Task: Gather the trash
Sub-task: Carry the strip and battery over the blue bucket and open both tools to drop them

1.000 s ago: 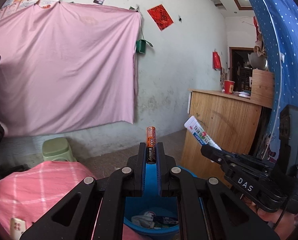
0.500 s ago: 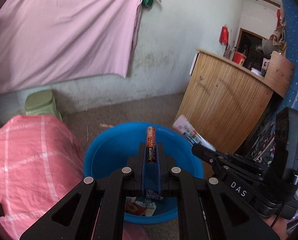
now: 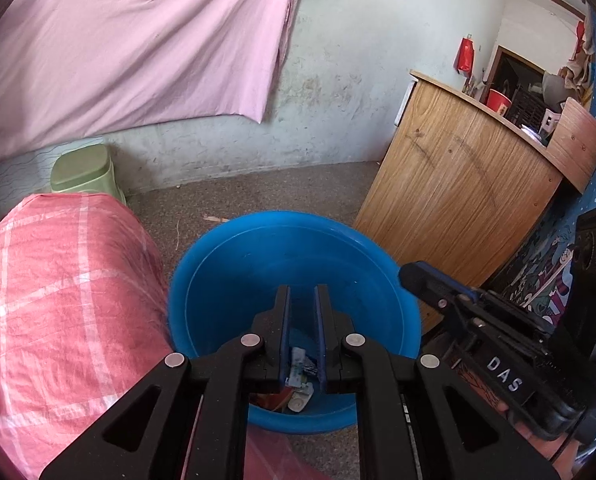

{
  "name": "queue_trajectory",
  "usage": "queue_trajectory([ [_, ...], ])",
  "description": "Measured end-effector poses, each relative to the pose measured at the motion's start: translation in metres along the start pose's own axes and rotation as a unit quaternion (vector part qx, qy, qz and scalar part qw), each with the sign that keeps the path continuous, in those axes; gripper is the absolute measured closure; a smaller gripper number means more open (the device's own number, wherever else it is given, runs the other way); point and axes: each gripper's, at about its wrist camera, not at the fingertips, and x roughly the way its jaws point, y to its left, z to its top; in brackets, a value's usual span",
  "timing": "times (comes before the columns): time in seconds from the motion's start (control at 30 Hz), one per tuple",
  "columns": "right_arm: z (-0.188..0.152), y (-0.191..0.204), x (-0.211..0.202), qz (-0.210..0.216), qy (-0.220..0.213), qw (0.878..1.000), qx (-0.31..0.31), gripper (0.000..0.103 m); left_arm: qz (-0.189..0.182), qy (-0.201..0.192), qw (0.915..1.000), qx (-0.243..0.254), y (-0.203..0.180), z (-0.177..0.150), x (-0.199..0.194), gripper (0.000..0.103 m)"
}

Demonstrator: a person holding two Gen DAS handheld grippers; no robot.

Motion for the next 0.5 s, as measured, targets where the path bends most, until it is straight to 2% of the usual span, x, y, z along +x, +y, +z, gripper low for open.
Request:
queue_trajectory([
  [0.13, 0.004, 0.006, -0.009, 0.003, -0.018, 1.0, -0.005, 0.067, 0.014, -0.023, 0.9996, -0.01, 0.005, -0.001, -0.014, 0.089],
  [0.27, 0.009, 0.016, -0.023, 0.014, -0.048, 0.999, -0.013, 0.049, 0.035, -0.051, 0.998, -0.014, 0.018, -0.001, -0.038, 0.087],
  [0.37, 0.012, 0.029, -0.032, 0.022, -0.07, 0.997, -0.022, 0.04, 0.055, -0.077, 0.9953, -0.017, 0.028, -0.003, -0.061, 0.082],
  [0.5, 0.013, 0.048, -0.039, 0.032, -0.095, 0.994, -0.042, 0.026, 0.086, -0.114, 0.9895, -0.025, 0.043, -0.008, -0.092, 0.066],
])
